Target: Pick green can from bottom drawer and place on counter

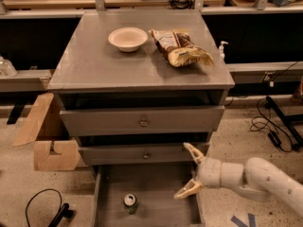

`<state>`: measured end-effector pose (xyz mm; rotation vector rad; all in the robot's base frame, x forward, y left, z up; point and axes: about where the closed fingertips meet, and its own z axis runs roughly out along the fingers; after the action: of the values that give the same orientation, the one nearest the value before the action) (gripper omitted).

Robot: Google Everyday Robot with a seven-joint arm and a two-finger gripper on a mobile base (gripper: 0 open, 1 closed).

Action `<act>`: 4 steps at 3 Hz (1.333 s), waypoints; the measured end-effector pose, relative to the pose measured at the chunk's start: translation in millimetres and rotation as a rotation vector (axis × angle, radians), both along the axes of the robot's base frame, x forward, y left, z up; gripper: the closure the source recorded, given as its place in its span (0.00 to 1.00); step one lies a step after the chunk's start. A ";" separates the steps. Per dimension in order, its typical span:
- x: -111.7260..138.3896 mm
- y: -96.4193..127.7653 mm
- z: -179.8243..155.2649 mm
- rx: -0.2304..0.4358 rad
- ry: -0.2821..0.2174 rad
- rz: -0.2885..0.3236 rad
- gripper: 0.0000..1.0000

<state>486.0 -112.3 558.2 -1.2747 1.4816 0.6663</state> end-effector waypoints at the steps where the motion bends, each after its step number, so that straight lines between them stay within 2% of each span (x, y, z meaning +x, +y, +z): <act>1: 8.3 25.7 -85.7 0.033 0.026 0.048 0.00; 2: 8.0 44.2 -176.4 0.063 0.109 0.060 0.00; 3: 5.3 46.3 -172.2 0.068 0.108 0.063 0.00; 4: 6.8 69.0 -197.6 0.010 0.107 0.085 0.00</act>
Offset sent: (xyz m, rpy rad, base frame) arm 0.0081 0.0535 -0.2595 0.0733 0.1808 0.0693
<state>492.7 -43.3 360.6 -1.3172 1.5149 0.8077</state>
